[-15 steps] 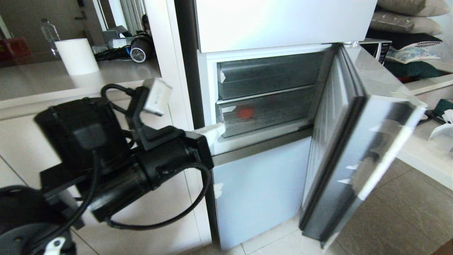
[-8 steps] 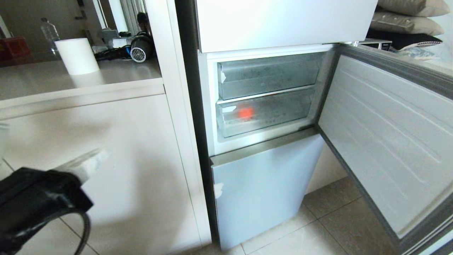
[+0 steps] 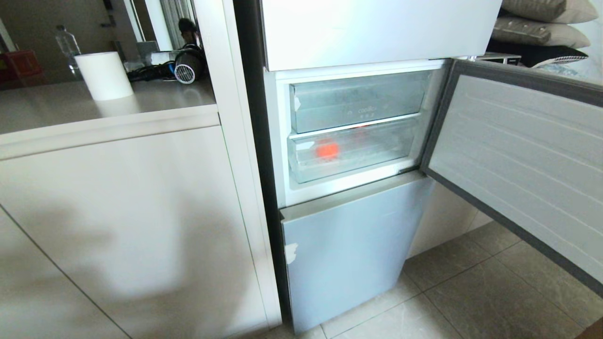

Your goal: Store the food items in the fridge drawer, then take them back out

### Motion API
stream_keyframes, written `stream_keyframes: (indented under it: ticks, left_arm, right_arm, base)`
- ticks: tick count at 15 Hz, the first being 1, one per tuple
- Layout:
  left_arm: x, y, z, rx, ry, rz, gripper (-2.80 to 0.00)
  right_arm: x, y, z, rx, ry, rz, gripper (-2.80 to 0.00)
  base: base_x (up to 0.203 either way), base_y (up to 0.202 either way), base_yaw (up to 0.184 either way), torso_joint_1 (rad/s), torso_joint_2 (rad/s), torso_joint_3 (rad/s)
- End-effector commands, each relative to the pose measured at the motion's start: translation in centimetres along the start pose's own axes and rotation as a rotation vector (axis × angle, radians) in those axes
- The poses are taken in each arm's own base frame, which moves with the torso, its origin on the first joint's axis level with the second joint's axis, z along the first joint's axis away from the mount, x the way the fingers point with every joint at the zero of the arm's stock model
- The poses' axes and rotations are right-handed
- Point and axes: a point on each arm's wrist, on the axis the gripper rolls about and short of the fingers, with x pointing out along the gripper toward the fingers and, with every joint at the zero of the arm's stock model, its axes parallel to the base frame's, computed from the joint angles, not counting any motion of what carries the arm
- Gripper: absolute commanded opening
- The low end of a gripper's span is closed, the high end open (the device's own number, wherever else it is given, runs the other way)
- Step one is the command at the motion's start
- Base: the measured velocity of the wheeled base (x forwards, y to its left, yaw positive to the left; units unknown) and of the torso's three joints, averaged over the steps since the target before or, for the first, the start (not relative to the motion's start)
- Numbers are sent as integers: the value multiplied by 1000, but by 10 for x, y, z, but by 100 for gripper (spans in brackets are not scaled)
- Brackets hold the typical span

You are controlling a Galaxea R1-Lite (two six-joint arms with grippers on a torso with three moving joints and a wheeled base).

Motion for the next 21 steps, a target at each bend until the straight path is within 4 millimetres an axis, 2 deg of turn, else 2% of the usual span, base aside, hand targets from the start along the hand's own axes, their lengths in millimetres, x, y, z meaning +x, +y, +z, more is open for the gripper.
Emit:
stream_keyframes:
  ticks: [1,2,5,8,11,15,17,19,21]
  left_arm:
    - [-8,1,-18,-1,111,57,-280]
    - [-9,1,-19,5,137,72,-280]
    - [-7,1,-5,16,-10,84,-280]
    - [-9,2,-18,81,144,103,-280]
    - [-9,3,-17,55,117,156,-280]
    - [-8,2,-16,71,177,234,-280]
    - [-16,0,-19,87,76,201,-280]
    - [-28,-4,-29,127,-76,90,-280]
    - [-30,-5,-35,132,-130,39,-280]
  right_arm:
    - [0,0,0,0,0,1,-280]
    - [0,0,0,0,0,1,-280]
    - [0,0,0,0,1,1,-280]
    - [0,0,0,0,1,1,-280]
    - [0,0,0,0,0,1,-280]
    - [0,0,0,0,2,1,-280]
    - [0,0,0,0,0,1,-280]
    - [0,0,0,0,1,1,-280]
    - [0,0,0,0,2,1,-280]
  base:
    - [0,0,0,0,0,0]
    - [0,0,0,0,0,0]
    - [0,0,0,0,0,0]
    - [0,0,0,0,0,0]
    - [0,0,0,0,0,0]
    - [0,0,0,0,0,0]
    - [0,0,0,0,0,0]
    - [0,0,0,0,0,0]
    - [0,0,0,0,0,0]
